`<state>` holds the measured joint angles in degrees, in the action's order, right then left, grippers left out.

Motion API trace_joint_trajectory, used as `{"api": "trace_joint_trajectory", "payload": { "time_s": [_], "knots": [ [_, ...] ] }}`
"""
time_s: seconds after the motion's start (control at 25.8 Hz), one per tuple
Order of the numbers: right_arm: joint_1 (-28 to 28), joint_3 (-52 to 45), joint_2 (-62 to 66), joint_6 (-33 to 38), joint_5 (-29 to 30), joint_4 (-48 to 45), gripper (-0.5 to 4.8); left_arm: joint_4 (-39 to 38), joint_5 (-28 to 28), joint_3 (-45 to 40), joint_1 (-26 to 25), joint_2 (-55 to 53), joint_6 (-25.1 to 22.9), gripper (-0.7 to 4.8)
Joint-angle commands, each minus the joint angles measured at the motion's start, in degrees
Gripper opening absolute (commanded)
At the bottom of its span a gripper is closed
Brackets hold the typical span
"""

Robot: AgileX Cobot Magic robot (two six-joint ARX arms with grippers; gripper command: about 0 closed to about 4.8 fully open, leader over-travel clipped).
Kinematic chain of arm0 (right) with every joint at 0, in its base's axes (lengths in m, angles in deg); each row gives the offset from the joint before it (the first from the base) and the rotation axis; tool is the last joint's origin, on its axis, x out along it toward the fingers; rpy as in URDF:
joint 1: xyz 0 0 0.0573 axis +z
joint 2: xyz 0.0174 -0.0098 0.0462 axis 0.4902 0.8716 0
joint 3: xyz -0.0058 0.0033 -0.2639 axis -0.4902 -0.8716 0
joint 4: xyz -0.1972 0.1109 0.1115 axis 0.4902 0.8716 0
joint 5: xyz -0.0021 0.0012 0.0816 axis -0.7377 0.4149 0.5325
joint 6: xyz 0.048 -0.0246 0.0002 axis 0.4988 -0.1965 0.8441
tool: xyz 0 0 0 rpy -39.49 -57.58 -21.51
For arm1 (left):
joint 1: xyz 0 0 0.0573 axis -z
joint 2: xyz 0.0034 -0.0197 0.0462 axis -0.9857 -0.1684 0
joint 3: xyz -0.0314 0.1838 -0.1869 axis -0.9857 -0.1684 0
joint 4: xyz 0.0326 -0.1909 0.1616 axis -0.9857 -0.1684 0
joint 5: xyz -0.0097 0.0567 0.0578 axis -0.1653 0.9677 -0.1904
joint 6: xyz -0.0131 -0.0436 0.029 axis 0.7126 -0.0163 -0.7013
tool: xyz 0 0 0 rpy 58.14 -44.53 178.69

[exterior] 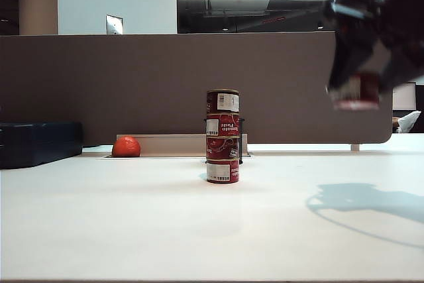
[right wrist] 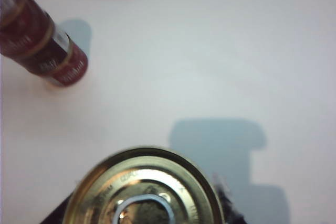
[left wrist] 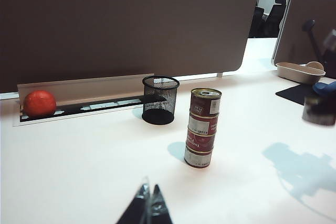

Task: Take a can of tomato sauce from the stacked ones and place it on the table.

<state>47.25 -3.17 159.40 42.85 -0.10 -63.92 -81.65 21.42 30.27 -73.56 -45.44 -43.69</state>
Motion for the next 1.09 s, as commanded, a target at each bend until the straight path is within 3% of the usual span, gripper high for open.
{"api": "trace_joint_trajectory", "payload": {
  "time_s": [0.04,0.5,1.09],
  "knots": [
    [0.0,-4.5,-0.4,1.9,-1.4,-6.6,2.28,0.4,-0.2,0.2,0.0,0.0,-0.2,-0.06],
    [0.1,-18.8,-0.4,2.0,-4.7,-23.9,2.28,0.4,-0.2,0.2,0.0,0.0,-0.2,-0.06],
    [0.1,-24.7,-0.3,2.0,-7.0,-27.6,2.28,0.3,-0.2,0.2,0.0,0.0,-0.2,-0.06]
  ]
}}
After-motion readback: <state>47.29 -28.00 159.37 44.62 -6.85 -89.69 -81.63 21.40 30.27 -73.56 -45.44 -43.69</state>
